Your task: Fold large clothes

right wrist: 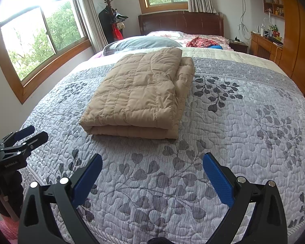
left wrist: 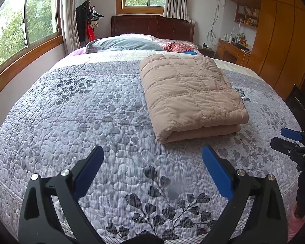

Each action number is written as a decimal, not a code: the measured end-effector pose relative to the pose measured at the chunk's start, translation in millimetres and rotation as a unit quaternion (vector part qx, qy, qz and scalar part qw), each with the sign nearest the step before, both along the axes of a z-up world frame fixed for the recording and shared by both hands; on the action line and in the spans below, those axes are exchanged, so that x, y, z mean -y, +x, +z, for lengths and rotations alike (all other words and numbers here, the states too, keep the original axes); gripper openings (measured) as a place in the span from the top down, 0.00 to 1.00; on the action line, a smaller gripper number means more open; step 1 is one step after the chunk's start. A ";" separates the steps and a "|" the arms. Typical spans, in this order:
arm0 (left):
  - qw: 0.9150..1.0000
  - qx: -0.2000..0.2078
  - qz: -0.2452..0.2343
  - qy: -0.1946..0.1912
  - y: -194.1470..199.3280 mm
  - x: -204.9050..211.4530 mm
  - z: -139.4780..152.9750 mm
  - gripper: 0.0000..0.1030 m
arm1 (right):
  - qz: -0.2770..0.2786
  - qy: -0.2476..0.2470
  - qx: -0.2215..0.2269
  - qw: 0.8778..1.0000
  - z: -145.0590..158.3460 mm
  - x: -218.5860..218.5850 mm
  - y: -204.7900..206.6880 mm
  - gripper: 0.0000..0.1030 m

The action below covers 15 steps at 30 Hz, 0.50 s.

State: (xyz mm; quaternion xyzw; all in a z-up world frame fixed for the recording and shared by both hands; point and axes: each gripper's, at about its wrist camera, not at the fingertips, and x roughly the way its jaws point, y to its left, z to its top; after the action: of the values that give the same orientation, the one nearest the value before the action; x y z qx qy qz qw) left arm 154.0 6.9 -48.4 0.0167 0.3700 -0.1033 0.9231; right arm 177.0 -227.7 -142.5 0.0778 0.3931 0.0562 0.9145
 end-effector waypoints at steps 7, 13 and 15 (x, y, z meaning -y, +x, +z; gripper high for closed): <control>1.000 -0.003 -0.004 0.000 1.9 -0.1 -2.1 0.06 | 0.001 0.000 -0.001 1.000 -0.8 0.5 1.3 0.04; 1.000 -0.004 -0.004 0.000 2.6 0.0 -2.8 0.06 | 0.001 0.000 -0.001 1.000 -1.0 -0.2 1.4 0.04; 1.000 -0.003 -0.004 0.001 2.4 0.1 -3.0 0.06 | 0.000 0.000 -0.002 1.000 -1.3 -0.6 1.4 0.04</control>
State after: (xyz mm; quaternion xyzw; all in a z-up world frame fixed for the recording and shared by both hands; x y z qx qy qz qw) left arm 156.4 6.8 -51.3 0.0186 0.3729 -0.1070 0.9215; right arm 178.4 -227.1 -143.7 0.0780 0.3949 0.0565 0.9137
